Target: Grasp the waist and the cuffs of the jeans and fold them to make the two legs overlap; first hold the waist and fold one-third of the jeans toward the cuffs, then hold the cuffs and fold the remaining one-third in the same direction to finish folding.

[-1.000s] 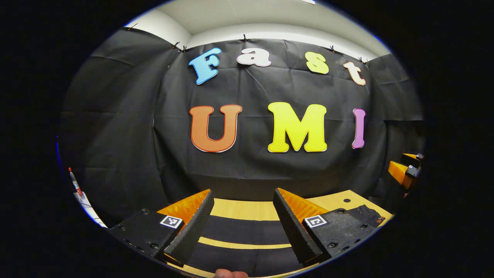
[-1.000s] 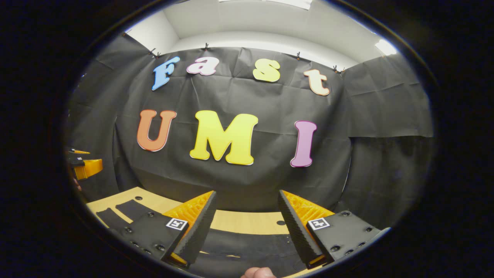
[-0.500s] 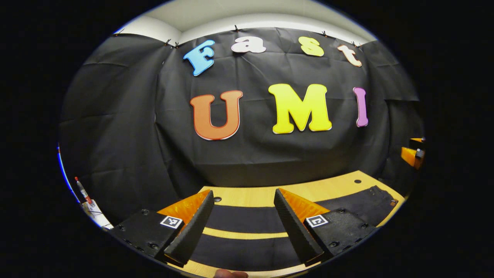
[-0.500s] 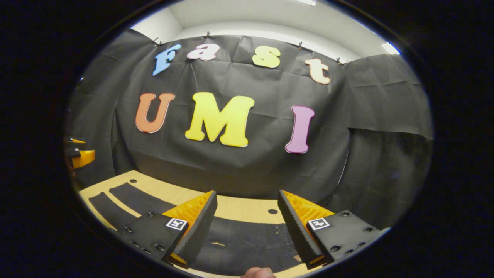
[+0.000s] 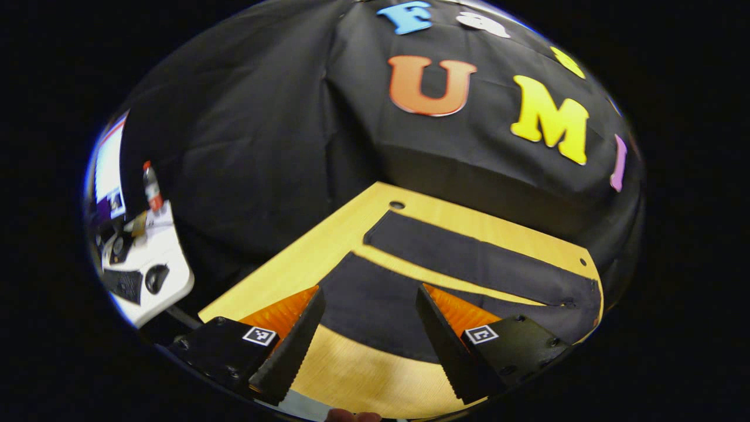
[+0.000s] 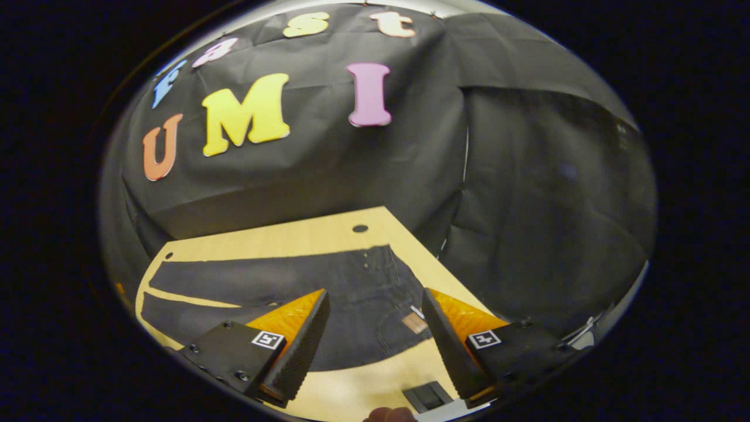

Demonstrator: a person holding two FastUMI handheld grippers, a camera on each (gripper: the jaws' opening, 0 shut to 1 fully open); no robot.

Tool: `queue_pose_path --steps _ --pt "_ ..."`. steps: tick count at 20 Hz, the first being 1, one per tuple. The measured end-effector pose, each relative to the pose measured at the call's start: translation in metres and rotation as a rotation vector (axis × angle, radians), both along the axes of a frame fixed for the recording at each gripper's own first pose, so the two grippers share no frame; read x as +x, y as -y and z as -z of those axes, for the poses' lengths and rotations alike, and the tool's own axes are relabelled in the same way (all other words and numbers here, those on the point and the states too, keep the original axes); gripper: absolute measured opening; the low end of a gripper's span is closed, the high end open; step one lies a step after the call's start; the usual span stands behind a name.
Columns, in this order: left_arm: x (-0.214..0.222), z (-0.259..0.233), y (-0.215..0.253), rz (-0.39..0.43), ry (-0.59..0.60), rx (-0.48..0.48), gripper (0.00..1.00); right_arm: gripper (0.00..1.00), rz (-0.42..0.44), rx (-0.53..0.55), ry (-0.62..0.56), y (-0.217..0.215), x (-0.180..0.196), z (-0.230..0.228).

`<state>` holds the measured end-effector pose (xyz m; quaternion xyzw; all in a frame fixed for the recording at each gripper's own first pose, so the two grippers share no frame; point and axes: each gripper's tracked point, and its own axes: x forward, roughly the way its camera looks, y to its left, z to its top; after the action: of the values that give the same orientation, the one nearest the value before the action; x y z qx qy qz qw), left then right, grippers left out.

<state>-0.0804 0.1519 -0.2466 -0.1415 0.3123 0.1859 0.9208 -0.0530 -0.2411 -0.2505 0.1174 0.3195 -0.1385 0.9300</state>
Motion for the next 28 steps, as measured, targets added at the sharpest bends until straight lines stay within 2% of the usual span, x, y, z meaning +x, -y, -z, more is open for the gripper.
queue_pose_path --steps 3,5,6,8,10,11,12,13,15,17,18,19,21,22,24,28 --pt "-0.015 0.035 0.003 -0.191 -0.019 -0.323 1.00 1.00 0.100 0.169 -0.091 0.013 -0.019 0.042" --pt "-0.014 0.051 0.012 -0.293 -0.011 -0.507 0.99 0.94 0.144 0.278 -0.135 0.012 -0.029 0.068" --pt "-0.010 0.055 0.019 -0.339 0.003 -0.598 0.99 0.99 0.159 0.331 -0.150 0.010 -0.029 0.077" --pt "-0.002 0.060 0.030 -0.421 0.017 -0.713 0.99 0.99 0.190 0.427 -0.163 0.006 -0.022 0.091" --pt "-0.001 0.062 0.027 -0.462 -0.006 -0.757 0.99 0.98 0.229 0.511 -0.180 0.002 -0.018 0.102" --pt "0.003 0.085 0.025 -0.470 -0.016 -0.778 0.99 0.94 0.256 0.545 -0.186 0.002 -0.014 0.108" --pt "0.010 0.080 0.025 -0.477 -0.002 -0.788 0.99 0.94 0.278 0.574 -0.189 0.004 -0.011 0.113" --pt "0.012 0.077 0.026 -0.480 -0.001 -0.794 1.00 0.99 0.304 0.594 -0.187 0.005 -0.010 0.113" --pt "0.020 0.078 0.023 -0.491 0.003 -0.809 0.98 0.99 0.350 0.637 -0.186 0.011 -0.001 0.123" --pt "0.031 0.077 0.022 -0.499 0.015 -0.834 0.98 0.98 0.385 0.695 -0.200 0.013 0.006 0.132" --pt "0.034 0.078 0.021 -0.502 0.025 -0.844 1.00 0.94 0.408 0.722 -0.205 0.017 0.008 0.137" --pt "0.038 0.078 0.020 -0.508 0.035 -0.854 1.00 0.94 0.430 0.742 -0.210 0.019 0.011 0.141" --pt "0.041 0.078 0.020 -0.519 0.046 -0.872 1.00 0.93 0.472 0.761 -0.203 0.029 0.016 0.148" --pt "0.043 0.078 0.020 -0.519 0.047 -0.878 0.97 0.93 0.478 0.773 -0.191 0.033 0.024 0.149" --pt "0.045 0.078 0.019 -0.517 0.043 -0.888 0.97 0.96 0.500 0.784 -0.174 0.042 0.036 0.149" --pt "0.054 0.077 0.015 -0.532 0.060 -0.912 0.96 0.95 0.517 0.798 -0.181 0.052 0.047 0.152"
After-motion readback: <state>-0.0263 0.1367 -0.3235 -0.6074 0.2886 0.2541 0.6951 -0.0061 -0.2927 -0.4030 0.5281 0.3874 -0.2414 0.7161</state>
